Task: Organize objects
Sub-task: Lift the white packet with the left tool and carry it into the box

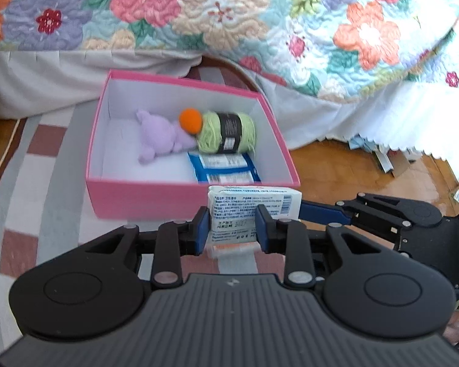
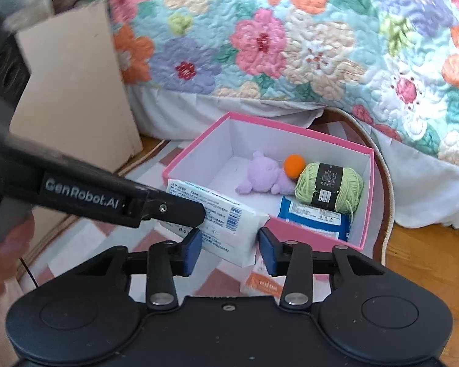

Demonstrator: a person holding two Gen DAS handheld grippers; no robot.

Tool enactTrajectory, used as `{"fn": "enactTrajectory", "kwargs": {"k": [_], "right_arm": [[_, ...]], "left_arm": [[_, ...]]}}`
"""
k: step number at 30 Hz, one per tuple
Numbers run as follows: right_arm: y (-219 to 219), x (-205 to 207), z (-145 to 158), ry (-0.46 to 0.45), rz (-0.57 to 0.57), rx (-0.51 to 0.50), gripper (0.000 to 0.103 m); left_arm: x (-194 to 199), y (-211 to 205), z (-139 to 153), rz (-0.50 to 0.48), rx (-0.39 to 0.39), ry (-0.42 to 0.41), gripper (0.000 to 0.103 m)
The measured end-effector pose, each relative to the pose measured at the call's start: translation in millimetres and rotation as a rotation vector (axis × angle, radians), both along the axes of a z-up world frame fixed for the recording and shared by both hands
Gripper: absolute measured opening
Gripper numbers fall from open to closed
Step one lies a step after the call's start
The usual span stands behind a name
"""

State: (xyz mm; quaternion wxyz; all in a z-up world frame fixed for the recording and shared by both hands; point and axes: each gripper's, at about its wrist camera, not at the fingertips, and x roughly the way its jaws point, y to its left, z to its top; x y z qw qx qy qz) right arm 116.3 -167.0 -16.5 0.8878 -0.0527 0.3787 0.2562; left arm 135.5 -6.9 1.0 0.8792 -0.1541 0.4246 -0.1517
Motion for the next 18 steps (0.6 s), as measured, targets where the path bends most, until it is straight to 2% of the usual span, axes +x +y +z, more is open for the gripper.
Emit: {"fn": "enactTrajectory", "kwargs": {"k": [8,10,14,18], "right_arm": [[-4.1,41.2,7.8,-0.048,-0.025,-0.054,0.040],[-4.2,53.9,4.4,-0.030,-0.027,-0.086,0.039],[-5.5,76.2,-11.8,0.004,-0.044,-0.156,0.038],[-17.5,105.7,-26.6,0.090,-0.100,-0.123,0.037]], "left_arm": [[51.7,-4.1,0.2,-0.006,-0.030,0.015,0.029],[62.5,-11.4,-7.5,-0.005,-0.019,0.014,0.029],[86.9,-20.2,-29.3,0.009,-0.047,0.063,0.029],[115.0,-21.4,-47.2,0.001,-0.086,0.116,0.029]]}}
